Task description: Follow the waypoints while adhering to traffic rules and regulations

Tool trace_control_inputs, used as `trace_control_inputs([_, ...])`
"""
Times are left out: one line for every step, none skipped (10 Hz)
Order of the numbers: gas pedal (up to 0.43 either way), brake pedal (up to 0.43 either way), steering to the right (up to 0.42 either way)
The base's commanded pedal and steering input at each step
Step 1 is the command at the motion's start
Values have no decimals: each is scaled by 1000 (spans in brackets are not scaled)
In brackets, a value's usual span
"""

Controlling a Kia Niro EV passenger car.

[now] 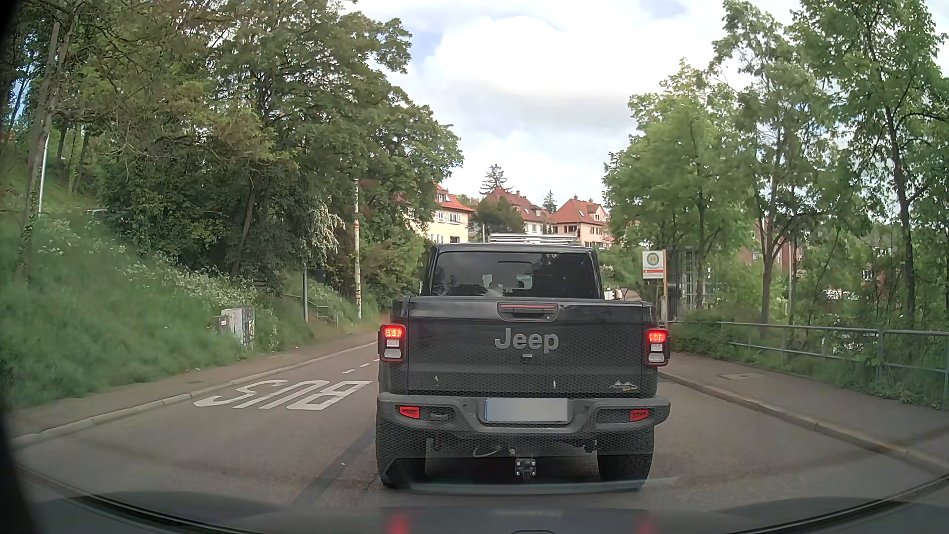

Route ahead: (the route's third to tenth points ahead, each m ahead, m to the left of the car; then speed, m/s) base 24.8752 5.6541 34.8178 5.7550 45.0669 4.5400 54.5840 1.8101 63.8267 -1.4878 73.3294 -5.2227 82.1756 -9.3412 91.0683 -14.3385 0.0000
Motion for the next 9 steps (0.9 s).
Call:
trace_control_inputs([0, 0, 1])
trace_control_inputs([0, 0, 2])
trace_control_inputs([0, 0, 0])
trace_control_inputs([0, 0, 1])
trace_control_inputs([0, 0, 0])
trace_control_inputs([0, 0, 0])
trace_control_inputs([0, 0, 1])
trace_control_inputs([0, 0, 1])
trace_control_inputs([0, 0, 0])
